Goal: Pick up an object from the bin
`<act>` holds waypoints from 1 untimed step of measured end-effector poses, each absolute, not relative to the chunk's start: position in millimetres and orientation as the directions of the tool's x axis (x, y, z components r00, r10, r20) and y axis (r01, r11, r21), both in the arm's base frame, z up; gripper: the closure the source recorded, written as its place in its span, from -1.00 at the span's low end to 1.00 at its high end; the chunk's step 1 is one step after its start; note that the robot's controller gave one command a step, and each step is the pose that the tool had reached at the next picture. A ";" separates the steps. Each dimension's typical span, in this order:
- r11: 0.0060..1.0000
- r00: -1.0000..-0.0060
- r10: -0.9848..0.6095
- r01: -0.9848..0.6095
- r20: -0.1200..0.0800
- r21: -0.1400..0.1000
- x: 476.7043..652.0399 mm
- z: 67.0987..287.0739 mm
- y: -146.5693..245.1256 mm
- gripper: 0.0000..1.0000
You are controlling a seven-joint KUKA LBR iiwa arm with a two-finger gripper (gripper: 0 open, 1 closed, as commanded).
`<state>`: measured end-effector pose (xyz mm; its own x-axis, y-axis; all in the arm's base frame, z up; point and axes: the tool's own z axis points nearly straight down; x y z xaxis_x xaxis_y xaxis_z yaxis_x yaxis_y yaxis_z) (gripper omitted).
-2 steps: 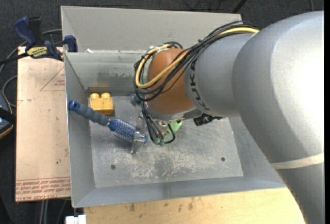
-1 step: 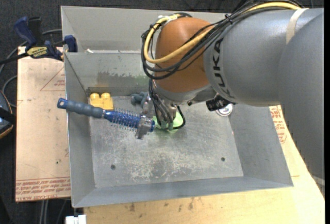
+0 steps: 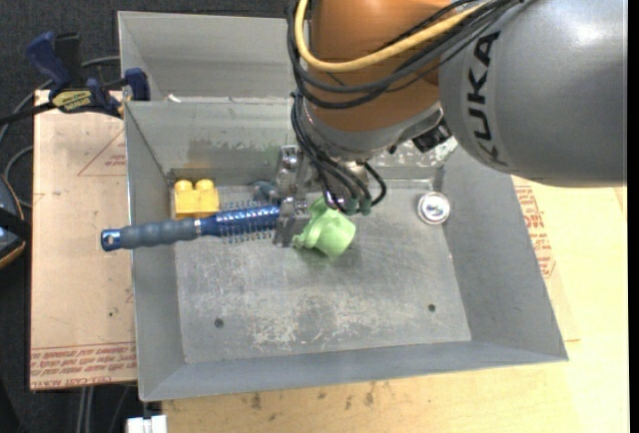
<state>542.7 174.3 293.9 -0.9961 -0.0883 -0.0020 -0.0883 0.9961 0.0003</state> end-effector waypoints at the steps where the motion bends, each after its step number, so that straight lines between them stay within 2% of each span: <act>1: 0.948 -0.948 -0.319 -0.319 -0.001 0.000 576.9 283.2 182.9 1.00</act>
Offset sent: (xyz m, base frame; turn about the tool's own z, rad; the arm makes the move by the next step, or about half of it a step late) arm 0.0336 0.0082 -0.0090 -0.2379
